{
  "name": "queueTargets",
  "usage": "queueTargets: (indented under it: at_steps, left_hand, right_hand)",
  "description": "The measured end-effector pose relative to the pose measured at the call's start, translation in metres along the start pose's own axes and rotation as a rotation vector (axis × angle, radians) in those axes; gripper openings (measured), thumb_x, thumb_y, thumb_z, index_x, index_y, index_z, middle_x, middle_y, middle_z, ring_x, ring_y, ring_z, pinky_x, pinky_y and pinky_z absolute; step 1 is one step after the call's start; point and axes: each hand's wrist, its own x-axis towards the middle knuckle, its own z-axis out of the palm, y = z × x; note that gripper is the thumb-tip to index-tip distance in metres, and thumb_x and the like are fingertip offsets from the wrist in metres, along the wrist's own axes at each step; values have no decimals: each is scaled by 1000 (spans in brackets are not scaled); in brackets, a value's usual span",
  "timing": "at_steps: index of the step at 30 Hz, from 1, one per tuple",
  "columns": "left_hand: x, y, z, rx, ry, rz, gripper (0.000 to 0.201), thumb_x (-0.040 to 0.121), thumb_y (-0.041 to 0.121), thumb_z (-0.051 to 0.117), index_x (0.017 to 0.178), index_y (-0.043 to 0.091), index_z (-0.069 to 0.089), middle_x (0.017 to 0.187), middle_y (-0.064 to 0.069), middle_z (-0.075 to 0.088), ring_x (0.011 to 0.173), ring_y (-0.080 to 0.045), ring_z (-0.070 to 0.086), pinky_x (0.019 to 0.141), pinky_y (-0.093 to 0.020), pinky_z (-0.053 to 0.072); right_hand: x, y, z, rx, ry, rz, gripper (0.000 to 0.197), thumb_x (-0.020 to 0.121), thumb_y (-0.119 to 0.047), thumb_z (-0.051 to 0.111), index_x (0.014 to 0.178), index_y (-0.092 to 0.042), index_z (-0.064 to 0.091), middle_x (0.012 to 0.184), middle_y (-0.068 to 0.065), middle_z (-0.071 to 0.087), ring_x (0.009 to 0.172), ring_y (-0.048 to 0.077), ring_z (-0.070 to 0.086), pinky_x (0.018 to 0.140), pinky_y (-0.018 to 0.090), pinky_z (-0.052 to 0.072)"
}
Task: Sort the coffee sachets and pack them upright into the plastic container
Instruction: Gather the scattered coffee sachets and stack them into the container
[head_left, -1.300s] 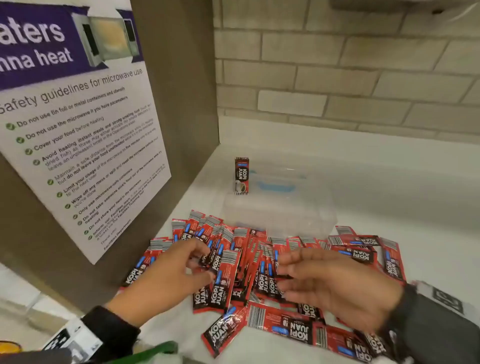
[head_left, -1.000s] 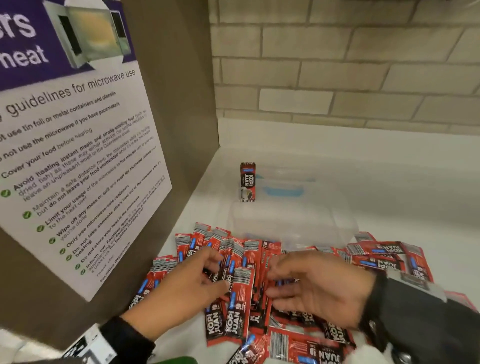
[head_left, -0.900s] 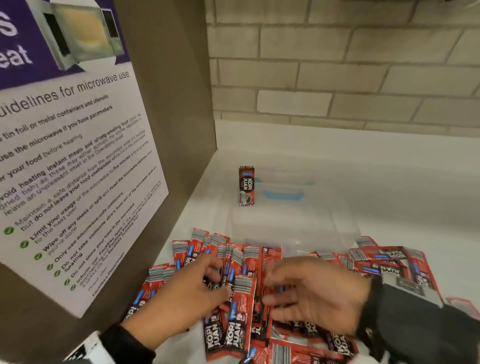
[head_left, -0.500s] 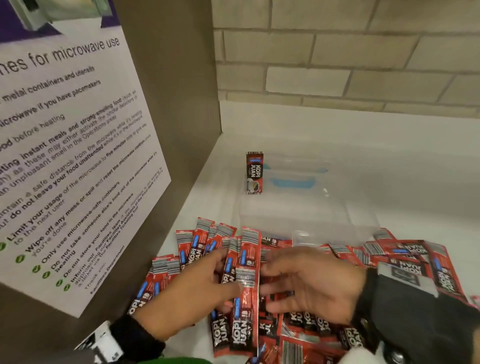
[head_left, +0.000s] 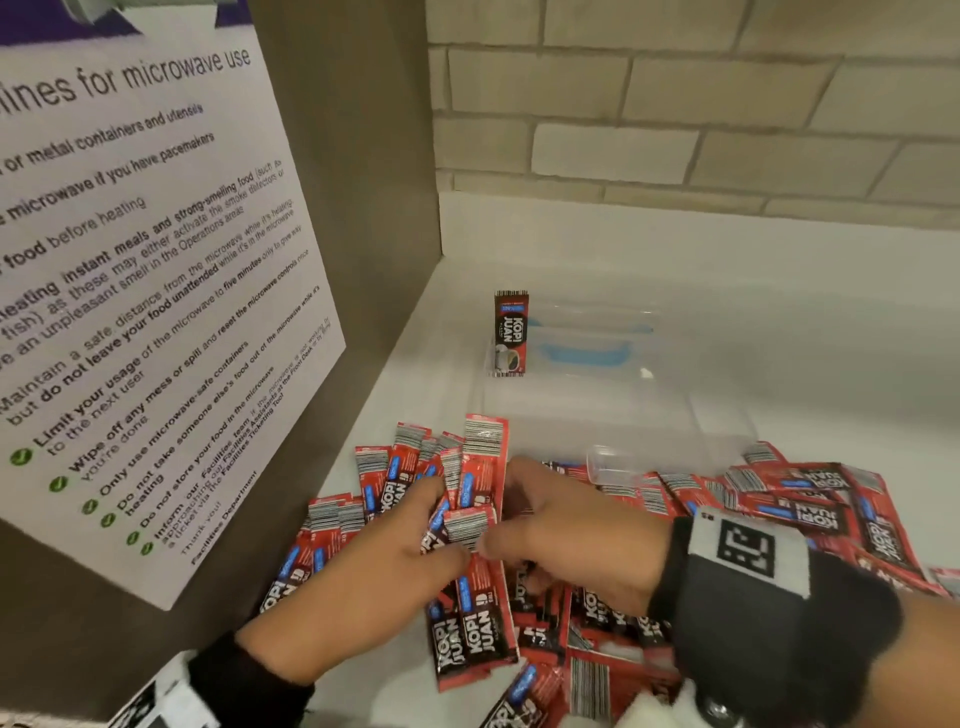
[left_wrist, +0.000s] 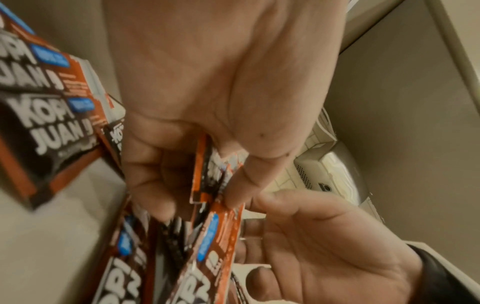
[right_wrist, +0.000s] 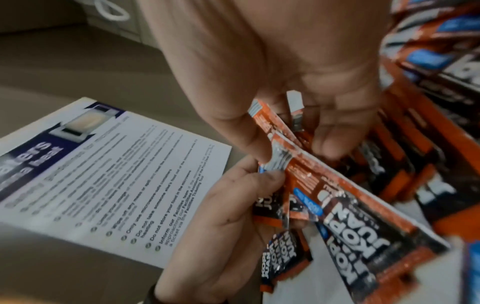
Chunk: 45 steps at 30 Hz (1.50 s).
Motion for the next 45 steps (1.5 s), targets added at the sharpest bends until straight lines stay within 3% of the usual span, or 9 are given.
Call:
queueTargets:
  at_steps: [7,12,17,22,24,32,36,40,45]
  left_hand:
    - [2,5,-5,-134,135,198,40,95,8,50,119,40,47,105,21,68,97,1,64,79,-15,49]
    - [12,21,-6,-202,187,293,43,96,4,44,123,37,45,107,17,68,100,0,63,77,-10,46]
    - [25,41,-1,-190,176,350,40,99,12,41,123,45,41,103,26,67,96,13,60,71,0,41]
    - [39,50,14,-190,70,341,48,97,25,44,130,58,32,123,19,62,111,-1,60,88,-20,47]
    - [44,54,22,-149,52,353,57,96,19,43,131,61,25,130,23,52,118,5,52,92,-15,44]
    - [55,68,32,-5,98,346,96,82,-6,54,137,57,8,129,26,18,122,-6,41,75,-11,49]
    - [52,71,34,-104,33,328,97,85,-4,57,141,53,2,133,23,32,99,17,53,84,-25,54]
    - [60,79,41,-162,85,313,82,88,-3,56,137,51,17,117,21,56,107,-2,60,100,-38,48]
    - [74,86,46,-269,126,292,82,84,-6,57,139,44,22,124,10,58,115,-12,58,102,-45,46]
  right_hand:
    - [6,-22,-6,-506,213,-250,42,85,-32,57,124,-28,40,116,-1,33,114,17,39,98,32,39]
    - [7,-32,-10,-23,208,-338,59,91,-11,55,135,-25,18,103,-4,50,82,5,60,69,15,52]
    - [11,-27,-13,312,117,-336,57,93,-6,48,143,-21,26,111,0,65,103,16,63,96,35,49]
    - [9,-22,-25,453,68,-361,44,92,2,41,131,-18,39,110,8,60,99,18,61,90,34,49]
    - [8,-20,-27,438,98,-387,42,92,3,40,128,-17,39,114,11,58,102,18,59,92,31,49]
    - [9,-13,-44,453,231,-467,35,94,1,41,120,-21,48,119,12,62,110,23,60,94,37,50]
    - [2,-25,-63,442,310,-577,29,96,-5,42,117,-24,47,108,5,63,98,17,63,84,33,55]
    - [-3,-28,-72,383,336,-629,28,97,-9,42,114,-31,48,99,-9,64,87,-2,63,74,17,53]
    - [-7,-22,-72,346,323,-625,31,96,-5,43,119,-26,48,103,-8,62,103,8,58,88,20,47]
